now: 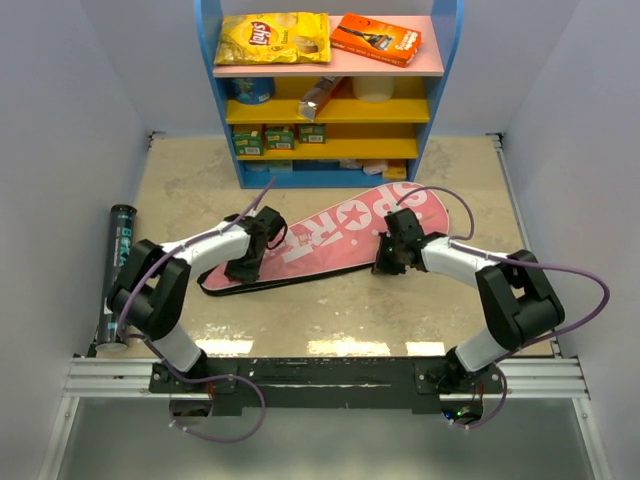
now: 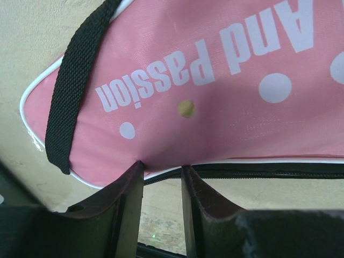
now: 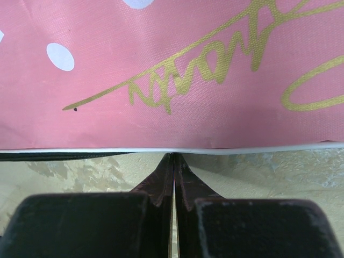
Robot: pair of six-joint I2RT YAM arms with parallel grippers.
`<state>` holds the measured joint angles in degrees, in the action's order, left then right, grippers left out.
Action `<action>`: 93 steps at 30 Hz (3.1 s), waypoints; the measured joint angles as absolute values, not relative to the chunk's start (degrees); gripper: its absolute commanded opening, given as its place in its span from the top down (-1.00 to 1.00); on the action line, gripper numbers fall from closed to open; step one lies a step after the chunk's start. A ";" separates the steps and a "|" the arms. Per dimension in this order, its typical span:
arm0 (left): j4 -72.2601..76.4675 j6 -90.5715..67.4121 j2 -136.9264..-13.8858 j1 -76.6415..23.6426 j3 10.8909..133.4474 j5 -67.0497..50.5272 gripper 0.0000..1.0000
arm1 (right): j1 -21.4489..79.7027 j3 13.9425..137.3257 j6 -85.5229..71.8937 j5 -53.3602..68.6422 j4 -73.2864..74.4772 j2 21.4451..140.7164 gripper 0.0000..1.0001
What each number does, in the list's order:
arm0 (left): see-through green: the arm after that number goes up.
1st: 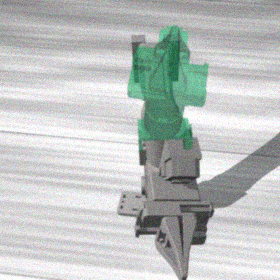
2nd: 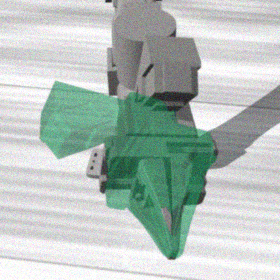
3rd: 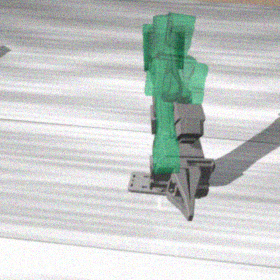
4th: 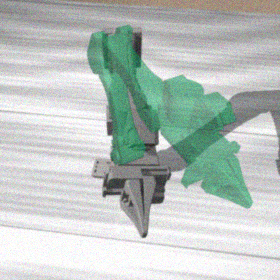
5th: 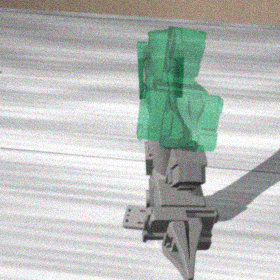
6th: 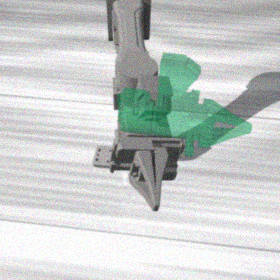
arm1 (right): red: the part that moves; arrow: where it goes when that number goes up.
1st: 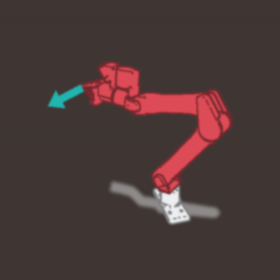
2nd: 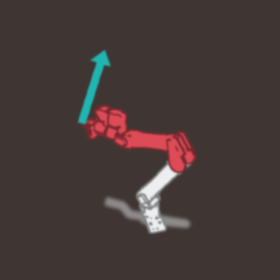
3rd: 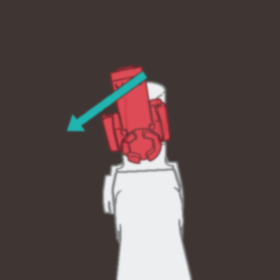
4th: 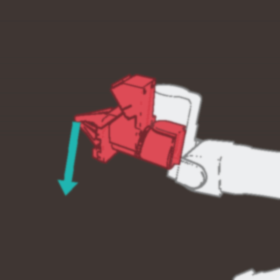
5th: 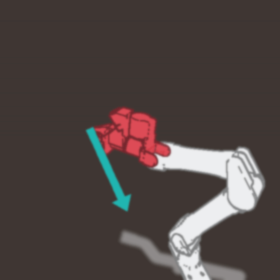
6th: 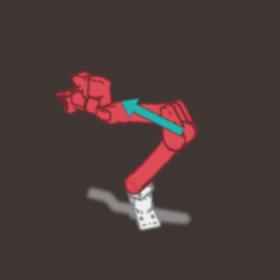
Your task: Pack up the badminton gear
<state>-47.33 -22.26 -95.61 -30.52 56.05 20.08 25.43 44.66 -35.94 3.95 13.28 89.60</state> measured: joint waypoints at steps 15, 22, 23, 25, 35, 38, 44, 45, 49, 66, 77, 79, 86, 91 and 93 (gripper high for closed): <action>-47.31 -21.41 -95.81 -31.70 55.81 21.47 0.30 | 45.47 51.96 -41.56 4.05 8.14 97.91 1.00; -46.39 -21.17 -94.94 -31.68 54.96 21.26 0.30 | 51.88 58.06 -45.69 7.68 2.24 105.82 1.00; -46.35 -21.06 -94.87 -31.68 54.89 21.21 0.30 | 52.64 58.78 -46.37 8.69 0.89 106.87 1.00; -46.33 -20.62 -94.83 -31.68 54.87 20.97 0.31 | 53.82 59.77 -47.72 10.35 -2.09 108.86 1.00; -41.93 -21.69 -88.25 -31.40 54.50 10.70 0.28 | 54.43 59.94 -51.42 13.69 -6.98 111.24 1.00; -40.07 -24.73 -86.52 -32.10 57.41 4.97 0.29 | 54.43 59.61 -51.35 13.65 -6.09 110.65 1.00; -39.72 -29.41 -79.55 -23.31 59.57 4.12 0.30 | 54.26 58.87 -50.33 12.95 -3.92 108.40 1.00; -39.86 -29.80 -78.61 -21.37 58.78 4.32 0.30 | 54.06 58.46 -50.13 12.82 -3.64 107.79 1.00; -39.92 -32.16 -77.10 -15.05 52.47 5.61 0.31 | 53.06 56.10 -49.39 12.80 -3.11 105.41 1.00; -33.61 -36.99 -81.28 -13.26 42.37 1.48 0.36 | 50.96 53.17 -46.85 12.82 -1.32 102.30 1.00; -22.22 -37.08 -80.07 -12.82 37.39 -8.27 0.42 | 55.09 56.73 -47.09 11.66 -0.82 105.65 1.00; -21.08 -37.06 -79.99 -12.82 36.86 -9.34 0.42 | 56.71 58.78 -47.29 11.33 -0.73 107.09 1.00; -19.51 -36.84 -79.15 -13.32 35.53 -12.21 0.45 | 61.49 66.67 -49.39 9.98 0.73 112.46 1.00; -18.81 -36.64 -78.54 -14.63 34.85 -12.64 0.47 | 63.07 70.50 -53.34 8.47 2.20 115.85 1.00; -18.46 -36.38 -78.19 -15.22 34.59 -12.47 0.47 | 63.55 71.77 -55.20 7.57 2.68 116.55 1.00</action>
<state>-18.46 -36.38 -78.19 -15.22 34.59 -12.47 63.55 71.77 -55.20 7.57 2.68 116.55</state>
